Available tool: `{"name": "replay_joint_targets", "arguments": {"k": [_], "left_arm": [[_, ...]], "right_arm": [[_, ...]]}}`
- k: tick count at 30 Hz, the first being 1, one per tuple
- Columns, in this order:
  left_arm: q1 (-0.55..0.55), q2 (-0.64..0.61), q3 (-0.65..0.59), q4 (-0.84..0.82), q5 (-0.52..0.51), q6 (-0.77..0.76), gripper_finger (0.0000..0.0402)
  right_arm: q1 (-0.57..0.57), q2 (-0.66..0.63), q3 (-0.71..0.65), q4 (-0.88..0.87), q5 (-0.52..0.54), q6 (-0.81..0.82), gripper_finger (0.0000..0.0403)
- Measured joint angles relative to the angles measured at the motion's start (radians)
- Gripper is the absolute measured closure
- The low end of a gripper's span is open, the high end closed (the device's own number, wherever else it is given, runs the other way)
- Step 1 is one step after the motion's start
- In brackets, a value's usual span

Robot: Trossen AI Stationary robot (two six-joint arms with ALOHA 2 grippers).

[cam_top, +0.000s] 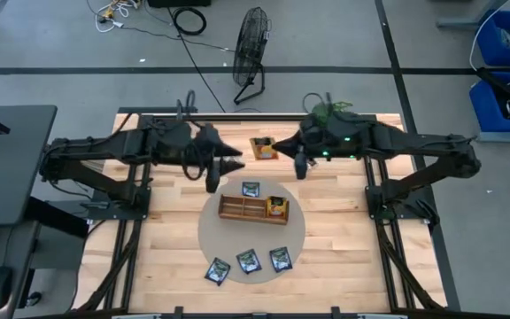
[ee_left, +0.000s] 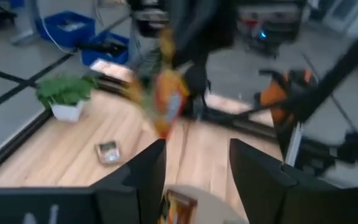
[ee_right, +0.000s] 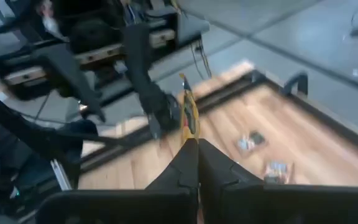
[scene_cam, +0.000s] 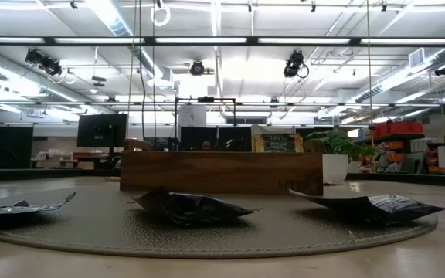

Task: Pick & Place Tea
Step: Put the yellow tea bag into the right section of the wooden organizer

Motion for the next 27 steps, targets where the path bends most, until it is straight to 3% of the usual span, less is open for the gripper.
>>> {"name": "replay_joint_targets", "arguments": {"k": [10,27], "left_arm": [[0.046,-0.001,-0.004,0.082,-0.002,-0.069,0.0209],[0.046,-0.002,-0.004,0.225,0.016,-0.086,0.0210]], "right_arm": [[0.070,-0.022,0.000,0.195,0.078,-0.114,0.0403],[0.083,0.025,0.000,0.345,0.072,-0.139,0.0403]]}}
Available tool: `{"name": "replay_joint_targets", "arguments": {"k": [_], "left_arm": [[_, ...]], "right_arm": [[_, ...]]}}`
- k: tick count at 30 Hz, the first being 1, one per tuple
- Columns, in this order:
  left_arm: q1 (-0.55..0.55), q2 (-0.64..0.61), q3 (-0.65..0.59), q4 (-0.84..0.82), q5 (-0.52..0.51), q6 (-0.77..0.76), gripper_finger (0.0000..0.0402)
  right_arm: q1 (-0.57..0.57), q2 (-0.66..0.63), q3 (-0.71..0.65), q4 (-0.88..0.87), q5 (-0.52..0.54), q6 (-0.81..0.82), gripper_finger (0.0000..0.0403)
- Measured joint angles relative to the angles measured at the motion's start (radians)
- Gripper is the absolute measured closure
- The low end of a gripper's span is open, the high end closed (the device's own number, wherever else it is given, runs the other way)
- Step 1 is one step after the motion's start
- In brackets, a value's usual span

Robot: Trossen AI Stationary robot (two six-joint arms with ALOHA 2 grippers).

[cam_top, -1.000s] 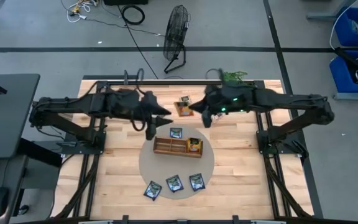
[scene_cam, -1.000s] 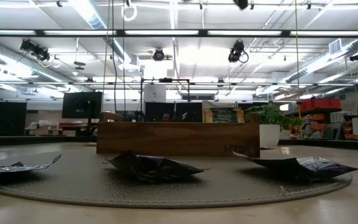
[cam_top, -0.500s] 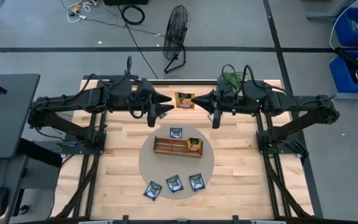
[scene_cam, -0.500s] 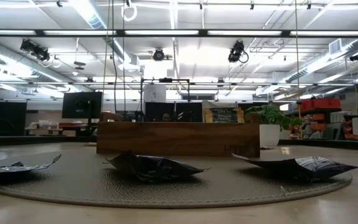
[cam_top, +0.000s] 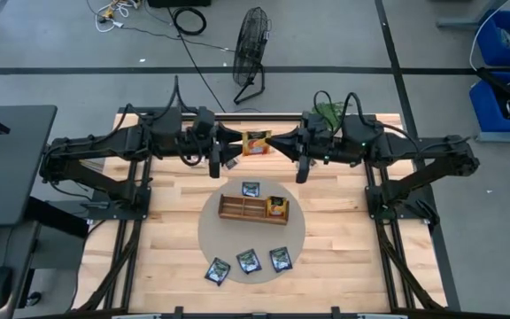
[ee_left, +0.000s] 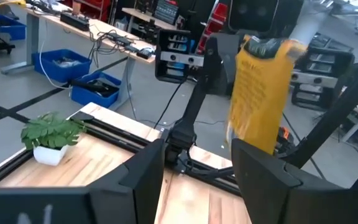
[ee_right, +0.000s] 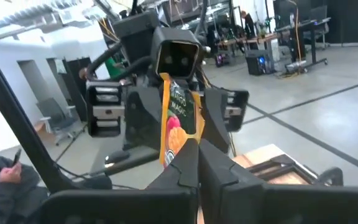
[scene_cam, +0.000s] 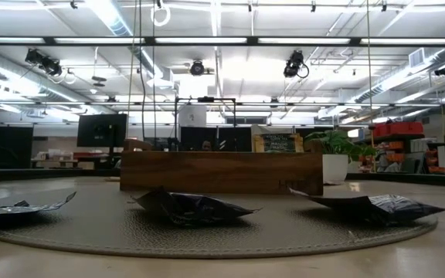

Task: Pick & Place Tea
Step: Put the yellow tea bag into the right section of the wooden organizer

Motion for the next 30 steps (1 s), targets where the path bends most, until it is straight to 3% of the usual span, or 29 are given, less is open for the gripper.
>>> {"name": "replay_joint_targets", "arguments": {"k": [5,13,24,30], "left_arm": [[0.000,0.000,0.000,0.001,0.049,-0.004,0.0229],[0.000,-0.003,0.000,-0.001,0.116,-0.017,0.0234],[0.006,-0.001,0.000,0.000,0.102,-0.026,0.0229],[0.018,-0.001,0.000,0.001,0.099,-0.030,0.0270]], "right_arm": [[0.000,-0.005,0.000,-0.053,0.068,0.011,0.0403],[-0.001,-0.032,0.001,-0.077,0.068,-0.016,0.0403],[0.000,-0.020,0.000,-0.004,0.012,0.011,0.0403],[-0.001,-0.009,0.000,-0.010,0.005,0.016,0.0403]]}}
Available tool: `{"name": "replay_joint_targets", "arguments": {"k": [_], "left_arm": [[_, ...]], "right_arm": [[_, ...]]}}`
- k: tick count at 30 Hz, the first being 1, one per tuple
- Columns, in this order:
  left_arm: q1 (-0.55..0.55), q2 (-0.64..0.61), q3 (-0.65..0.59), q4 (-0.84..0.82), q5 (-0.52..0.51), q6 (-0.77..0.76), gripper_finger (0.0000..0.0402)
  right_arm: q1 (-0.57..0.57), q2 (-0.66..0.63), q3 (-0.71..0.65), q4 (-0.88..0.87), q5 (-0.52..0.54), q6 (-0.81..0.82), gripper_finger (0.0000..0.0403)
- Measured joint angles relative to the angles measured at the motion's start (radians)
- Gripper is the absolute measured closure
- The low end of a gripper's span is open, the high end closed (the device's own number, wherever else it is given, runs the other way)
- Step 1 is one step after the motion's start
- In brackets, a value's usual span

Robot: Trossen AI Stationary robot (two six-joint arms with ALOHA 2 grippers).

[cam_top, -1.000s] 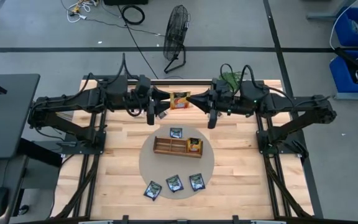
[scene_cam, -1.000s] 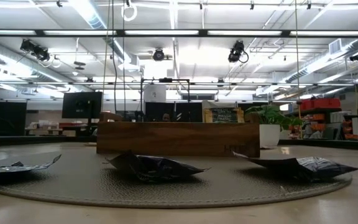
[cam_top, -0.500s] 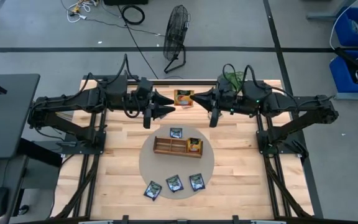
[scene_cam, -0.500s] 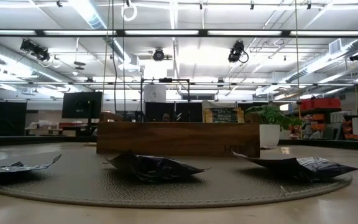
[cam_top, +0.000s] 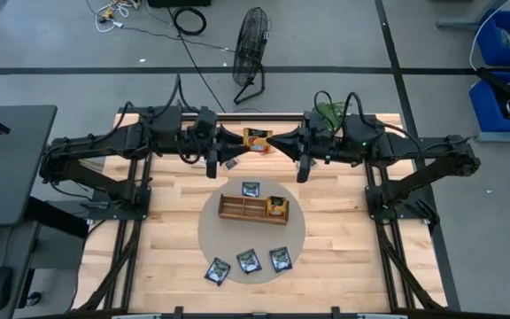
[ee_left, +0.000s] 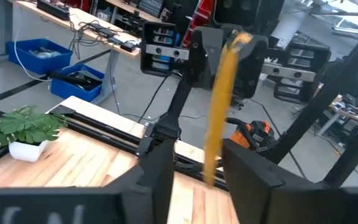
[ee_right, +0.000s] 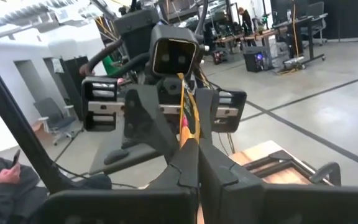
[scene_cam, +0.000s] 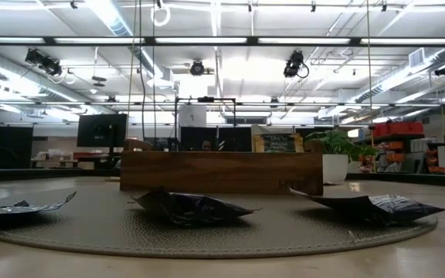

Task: Pick & Place Tea
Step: Put the yellow tea bag into the right section of the wooden organizer

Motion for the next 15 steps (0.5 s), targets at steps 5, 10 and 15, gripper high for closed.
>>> {"name": "replay_joint_targets", "arguments": {"k": [5,10,15], "left_arm": [[-0.001,0.000,0.000,0.000,0.023,0.001,0.0356],[0.000,0.000,0.000,0.001,0.023,0.013,0.0394],[-0.004,0.001,0.000,-0.003,0.023,0.031,0.0399]], "right_arm": [[0.000,0.000,0.000,0.017,0.001,-0.007,0.0403],[-0.005,0.000,0.000,0.017,-0.007,-0.003,0.0403],[-0.005,-0.004,0.000,0.007,-0.029,0.019,0.0392]]}}
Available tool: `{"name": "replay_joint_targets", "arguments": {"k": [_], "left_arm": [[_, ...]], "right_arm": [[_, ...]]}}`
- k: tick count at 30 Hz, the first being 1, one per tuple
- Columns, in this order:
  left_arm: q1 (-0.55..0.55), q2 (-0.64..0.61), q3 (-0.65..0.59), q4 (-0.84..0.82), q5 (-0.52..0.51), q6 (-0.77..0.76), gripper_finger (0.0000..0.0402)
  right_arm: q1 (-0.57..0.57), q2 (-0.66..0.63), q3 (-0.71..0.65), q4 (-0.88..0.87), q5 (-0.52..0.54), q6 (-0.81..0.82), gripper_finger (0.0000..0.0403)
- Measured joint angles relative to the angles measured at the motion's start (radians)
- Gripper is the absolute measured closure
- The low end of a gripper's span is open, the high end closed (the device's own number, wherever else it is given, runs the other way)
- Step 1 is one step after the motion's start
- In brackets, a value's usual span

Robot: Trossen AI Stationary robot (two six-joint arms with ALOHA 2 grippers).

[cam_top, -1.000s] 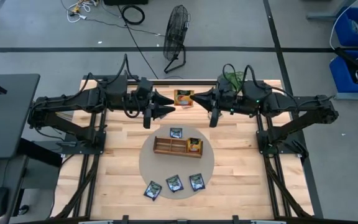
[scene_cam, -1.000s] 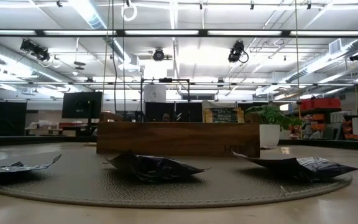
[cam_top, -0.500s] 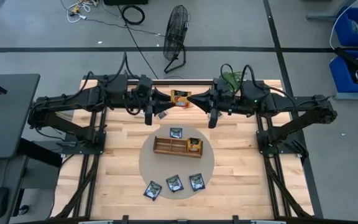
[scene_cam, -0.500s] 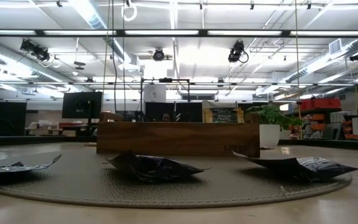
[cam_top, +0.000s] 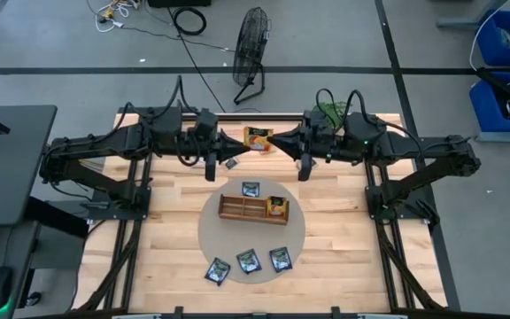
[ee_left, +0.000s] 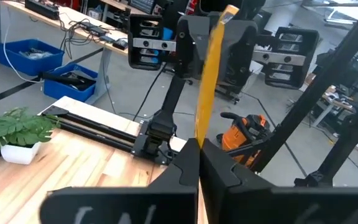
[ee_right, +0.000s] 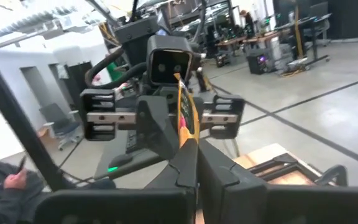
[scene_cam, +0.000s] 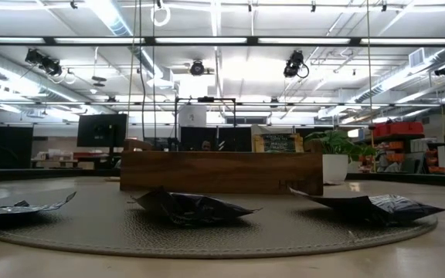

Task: Pick & Place Tea
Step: Put the yellow tea bag into the right section of the wooden organizer

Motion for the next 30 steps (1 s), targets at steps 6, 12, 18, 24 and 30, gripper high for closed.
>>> {"name": "replay_joint_targets", "arguments": {"k": [6,12,18,24,30], "left_arm": [[-0.007,0.000,0.000,-0.064,0.009,0.011,0.0400],[-0.006,0.003,0.001,-0.236,0.029,0.010,0.0400],[-0.017,0.017,0.002,-0.304,0.041,0.034,0.0401],[-0.047,0.041,0.000,-0.307,0.044,0.050,0.0401],[-0.056,0.067,0.001,-0.285,0.037,0.049,0.0401]], "right_arm": [[0.000,-0.010,0.000,-0.120,-0.098,0.065,0.0361],[0.000,-0.049,0.000,-0.322,-0.152,0.150,0.0307],[-0.017,-0.088,0.002,-0.398,-0.146,0.073,0.0237],[-0.065,-0.047,0.104,-0.425,-0.145,-0.031,0.0188],[-0.093,0.066,0.228,-0.564,-0.227,-0.054,0.0181]]}}
